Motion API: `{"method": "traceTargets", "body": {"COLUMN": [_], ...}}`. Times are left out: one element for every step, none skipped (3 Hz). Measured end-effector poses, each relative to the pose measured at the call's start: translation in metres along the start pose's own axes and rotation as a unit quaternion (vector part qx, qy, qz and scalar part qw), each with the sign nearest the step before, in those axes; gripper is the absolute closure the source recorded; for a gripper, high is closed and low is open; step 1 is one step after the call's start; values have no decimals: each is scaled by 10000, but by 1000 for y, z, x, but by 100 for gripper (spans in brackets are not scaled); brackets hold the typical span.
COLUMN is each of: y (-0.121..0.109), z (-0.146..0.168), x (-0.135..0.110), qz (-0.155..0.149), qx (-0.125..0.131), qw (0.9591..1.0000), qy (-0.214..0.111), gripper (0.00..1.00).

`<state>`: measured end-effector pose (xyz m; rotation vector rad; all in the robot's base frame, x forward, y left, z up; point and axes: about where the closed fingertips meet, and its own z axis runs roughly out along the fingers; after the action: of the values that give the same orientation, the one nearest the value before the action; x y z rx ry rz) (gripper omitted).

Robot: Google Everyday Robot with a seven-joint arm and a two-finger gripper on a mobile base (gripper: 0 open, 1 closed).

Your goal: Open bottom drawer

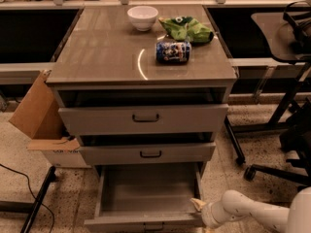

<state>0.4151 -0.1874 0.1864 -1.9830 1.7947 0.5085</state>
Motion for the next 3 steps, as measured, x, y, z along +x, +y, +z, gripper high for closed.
{"method": "traceTargets", "body": {"y": [-6, -20, -38], "z": [-54, -136, -223], "x": [-12, -31, -50], "qz": [-433, -911, -1290], "qx": [354, 685, 980], "qw": [9984, 9932, 9855], "qy": [32, 233, 500], "gripper": [0, 0, 0]}}
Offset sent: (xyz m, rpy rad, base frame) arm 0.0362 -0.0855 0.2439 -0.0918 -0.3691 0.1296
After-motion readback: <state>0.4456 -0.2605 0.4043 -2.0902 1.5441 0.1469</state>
